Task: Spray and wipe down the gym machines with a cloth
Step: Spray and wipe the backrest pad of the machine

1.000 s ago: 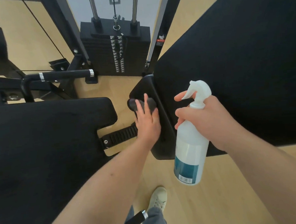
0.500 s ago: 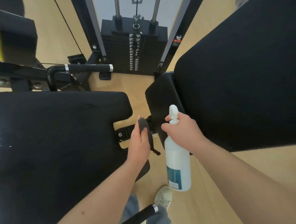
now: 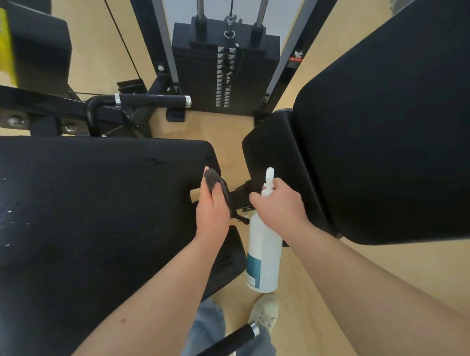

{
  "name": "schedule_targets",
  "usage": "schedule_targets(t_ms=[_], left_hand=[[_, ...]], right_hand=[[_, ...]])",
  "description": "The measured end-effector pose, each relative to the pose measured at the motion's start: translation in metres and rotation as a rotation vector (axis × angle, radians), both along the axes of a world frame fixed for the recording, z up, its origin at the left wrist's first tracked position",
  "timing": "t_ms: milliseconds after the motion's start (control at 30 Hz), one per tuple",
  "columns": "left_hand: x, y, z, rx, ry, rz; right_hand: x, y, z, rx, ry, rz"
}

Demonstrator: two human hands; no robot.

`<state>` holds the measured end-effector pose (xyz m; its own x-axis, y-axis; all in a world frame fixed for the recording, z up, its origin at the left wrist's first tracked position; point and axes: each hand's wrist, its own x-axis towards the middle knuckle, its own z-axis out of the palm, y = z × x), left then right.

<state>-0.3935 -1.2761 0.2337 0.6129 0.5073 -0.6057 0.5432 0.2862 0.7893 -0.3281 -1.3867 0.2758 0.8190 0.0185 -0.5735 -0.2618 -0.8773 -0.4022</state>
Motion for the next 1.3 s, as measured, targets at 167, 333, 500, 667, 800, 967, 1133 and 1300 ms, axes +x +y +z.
schedule_targets(t_ms=[167,333,500,667,800,967,1133,1300], left_hand=[[-0.009,-0.016,-0.001,0.001,0.036,-0.044],[-0.015,-0.039,0.004,-0.018,0.038,-0.139],[-0.02,-0.06,0.006,-0.021,0.038,-0.178],[-0.033,-0.081,-0.002,-0.023,0.053,-0.219],[-0.045,-0.097,0.001,-0.047,0.074,-0.227],[-0.061,-0.115,0.004,-0.056,0.103,-0.229],[-0.067,-0.126,0.011,-0.06,0.103,-0.203],[-0.048,-0.123,0.01,-0.057,0.052,-0.22]], right_hand=[[-0.028,-0.025,0.003,-0.038,0.038,-0.001],[-0.047,-0.056,0.01,-0.019,0.043,0.056],[-0.059,-0.08,0.011,-0.052,0.068,0.097],[-0.069,-0.096,0.015,-0.012,0.05,0.195],[-0.081,-0.111,0.014,-0.045,0.087,0.179],[-0.089,-0.127,0.024,0.025,0.076,0.201],[-0.07,-0.122,0.067,0.188,0.041,0.201],[-0.021,-0.109,0.109,0.364,0.12,0.237]])
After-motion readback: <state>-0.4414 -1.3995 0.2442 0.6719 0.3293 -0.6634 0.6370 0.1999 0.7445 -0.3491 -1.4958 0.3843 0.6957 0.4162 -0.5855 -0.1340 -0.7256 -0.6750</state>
